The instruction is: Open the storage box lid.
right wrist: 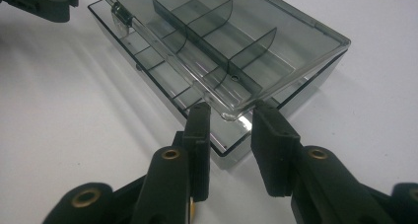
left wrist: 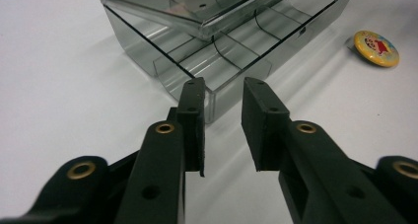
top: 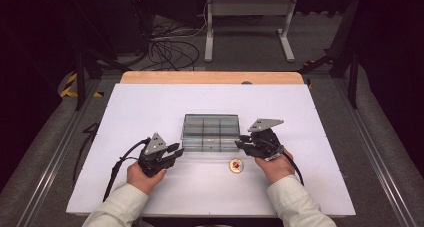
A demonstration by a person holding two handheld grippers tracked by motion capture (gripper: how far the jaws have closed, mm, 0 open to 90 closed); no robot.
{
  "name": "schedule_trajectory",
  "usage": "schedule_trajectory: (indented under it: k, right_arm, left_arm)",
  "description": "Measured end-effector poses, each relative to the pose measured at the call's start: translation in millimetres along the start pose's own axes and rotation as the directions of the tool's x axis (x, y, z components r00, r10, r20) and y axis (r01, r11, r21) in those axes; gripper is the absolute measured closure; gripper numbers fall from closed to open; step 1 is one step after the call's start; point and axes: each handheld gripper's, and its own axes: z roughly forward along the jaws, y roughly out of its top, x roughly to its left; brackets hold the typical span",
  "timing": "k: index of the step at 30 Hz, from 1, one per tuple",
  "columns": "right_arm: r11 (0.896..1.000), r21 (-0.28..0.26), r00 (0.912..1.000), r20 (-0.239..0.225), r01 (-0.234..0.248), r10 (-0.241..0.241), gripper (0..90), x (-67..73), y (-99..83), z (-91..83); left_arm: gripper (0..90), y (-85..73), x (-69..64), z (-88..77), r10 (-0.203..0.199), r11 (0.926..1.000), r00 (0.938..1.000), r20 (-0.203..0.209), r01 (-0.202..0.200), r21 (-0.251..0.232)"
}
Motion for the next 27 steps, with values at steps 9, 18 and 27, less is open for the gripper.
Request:
schedule_trajectory:
  k: [9, 18, 27]
  right_arm:
    - [1.0, -0.003, 1.0, -0.004, -0.002, 0.002, 68.9, -1.3, 2.9, -2.1]
    - [1.0, 0.001, 0.9999, -0.012, -0.006, 0.006, 68.6, -2.2, 3.1, -1.9]
    - [1.0, 0.001, 0.9999, -0.014, -0.004, 0.004, 67.1, -2.3, 3.0, -2.2]
  left_arm:
    - [89.8, 13.9, 1.5, 4.0, -0.01, 0.9998, 0.9999, 0.007, 0.01, 0.017]
    - [89.9, 19.4, 6.7, 10.0, -0.041, 0.9991, 0.999, 0.014, 0.041, 0.003]
    - [89.9, 22.1, 7.5, 11.8, -0.05, 0.9987, 0.9987, 0.013, 0.05, -0.009]
